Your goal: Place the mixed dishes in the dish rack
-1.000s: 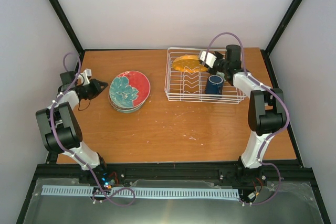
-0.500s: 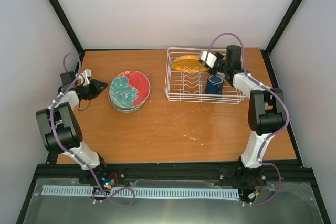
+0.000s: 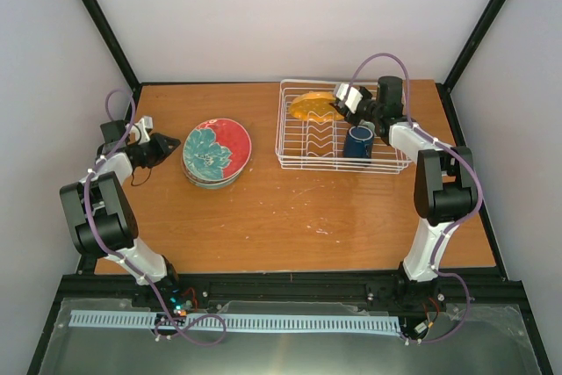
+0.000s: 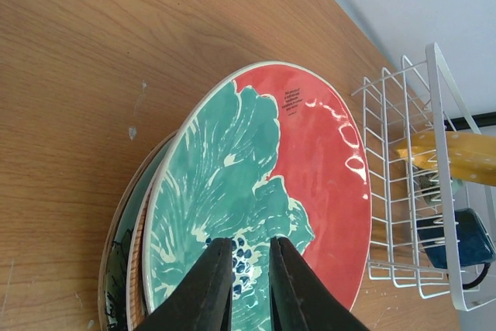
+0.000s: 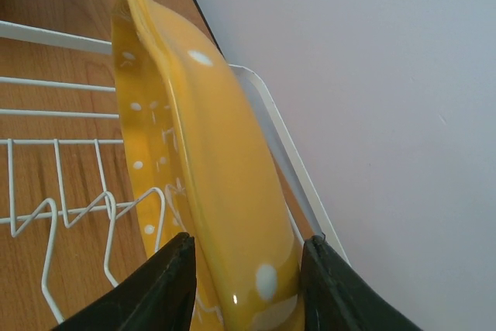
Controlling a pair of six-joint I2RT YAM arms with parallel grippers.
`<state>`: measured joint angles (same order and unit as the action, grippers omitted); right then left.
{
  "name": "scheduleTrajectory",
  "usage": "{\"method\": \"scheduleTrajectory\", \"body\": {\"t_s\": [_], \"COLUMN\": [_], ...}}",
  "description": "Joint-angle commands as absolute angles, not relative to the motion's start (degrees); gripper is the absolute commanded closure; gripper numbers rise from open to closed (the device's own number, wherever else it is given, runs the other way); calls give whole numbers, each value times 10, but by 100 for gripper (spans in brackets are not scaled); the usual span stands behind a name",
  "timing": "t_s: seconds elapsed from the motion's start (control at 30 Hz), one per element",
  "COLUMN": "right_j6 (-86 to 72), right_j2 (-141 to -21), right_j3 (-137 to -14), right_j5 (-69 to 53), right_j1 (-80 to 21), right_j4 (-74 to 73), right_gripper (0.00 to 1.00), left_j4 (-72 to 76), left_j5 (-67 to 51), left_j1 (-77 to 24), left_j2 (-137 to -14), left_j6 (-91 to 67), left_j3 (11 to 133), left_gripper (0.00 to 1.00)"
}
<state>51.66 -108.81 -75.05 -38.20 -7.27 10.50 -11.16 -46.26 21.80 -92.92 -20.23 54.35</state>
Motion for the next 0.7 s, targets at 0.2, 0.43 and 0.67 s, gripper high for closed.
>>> {"method": "scheduleTrajectory", "body": {"t_s": [0.2, 0.43, 0.67], "right_j6": [426, 358, 296], "right_j2": [-1071, -1068, -1051], "right_j3": [-739, -741, -752], "right_j5": [-423, -437, -442], "right_j1": [-78, -78, -78], "right_j4": [157, 208, 252], "right_gripper": [58, 56, 55], "left_j4": [-97, -97, -97], "left_j5": [-459, -456, -456], "left_j1": [217, 215, 214], "left_j2": [-922, -919, -918], "left_j6": [-211, -210, -212], "left_j3": [556, 557, 560], "left_gripper": [82, 82, 82]}}
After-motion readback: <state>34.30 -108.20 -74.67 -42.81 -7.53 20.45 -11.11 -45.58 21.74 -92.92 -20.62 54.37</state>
